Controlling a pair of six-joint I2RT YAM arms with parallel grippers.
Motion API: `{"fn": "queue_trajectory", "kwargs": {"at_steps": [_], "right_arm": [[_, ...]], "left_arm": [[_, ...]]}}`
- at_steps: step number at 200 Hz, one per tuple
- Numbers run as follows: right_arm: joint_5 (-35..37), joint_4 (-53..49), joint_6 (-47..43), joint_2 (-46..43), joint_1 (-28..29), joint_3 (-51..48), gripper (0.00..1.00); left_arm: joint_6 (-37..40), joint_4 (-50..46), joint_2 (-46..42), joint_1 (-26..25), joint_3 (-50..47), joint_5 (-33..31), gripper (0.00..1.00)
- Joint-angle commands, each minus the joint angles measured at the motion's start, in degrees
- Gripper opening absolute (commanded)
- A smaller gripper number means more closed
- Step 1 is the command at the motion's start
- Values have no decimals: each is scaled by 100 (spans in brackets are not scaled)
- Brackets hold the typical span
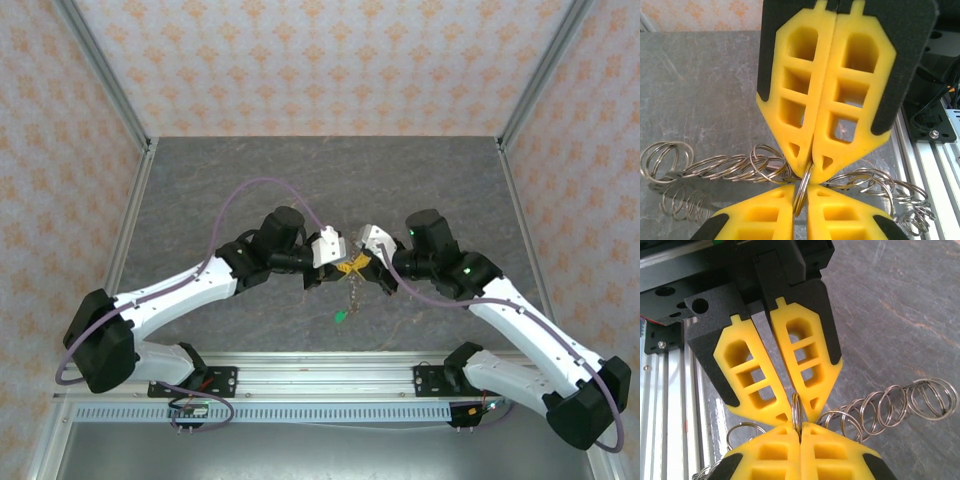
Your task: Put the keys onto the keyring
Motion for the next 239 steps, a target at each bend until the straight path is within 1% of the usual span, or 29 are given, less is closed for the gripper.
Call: {"fn": "queue_trajectory", "kwargs": {"at_steps": [1,16,34,39,48,59,71,100,124,138,174,190,214,221,234,239], "right_arm": [[510,-411,-281,30,192,416,1],[703,-638,-357,98,269,591,1],[738,-764,-379,139,306,713,1],[733,-770,-386,140,313,722,1],[713,-770,-389,140,319,735,2],[678,-749,-380,125,326,723,3],[668,-652,-343,90,324,642,9],[489,-105,-122,-117,290,202,12],[55,221,45,-234,79,-136,15],[-283,476,213,-318,-104,-366,18],[-850,1053,511,-444,-458,-869,18],[-1011,1313,649,-467,-552,-1024,16],[-1130,1685,865,-500,-590,-1217,15],[-1125,1761,913,-522,-597,-1254,16],[-1062,1885,947,-591,-595,-1315,23],[-1015,1882,934,-628,-595,-1302,23]], "left_arm": [[48,-85,92,-72,109,-135,13],[-2,-10,69,-69,76,-162,13],[-55,95,55,-74,26,-162,12],[-65,123,44,-77,26,-157,9],[-73,129,50,-78,21,-138,0],[-82,147,53,-81,30,-122,0],[-92,189,51,-79,25,-101,0],[-183,487,7,-70,-61,102,0],[-249,739,-29,-70,-154,274,0],[-293,882,-69,-53,-202,354,0],[-330,1015,-149,-31,-254,488,0],[-351,1035,-161,-18,-260,532,0],[-380,1071,-175,-13,-281,617,0],[-390,1092,-175,-8,-293,621,0],[-400,1082,-177,-2,-296,584,0],[-400,1073,-176,-9,-298,555,0]]}}
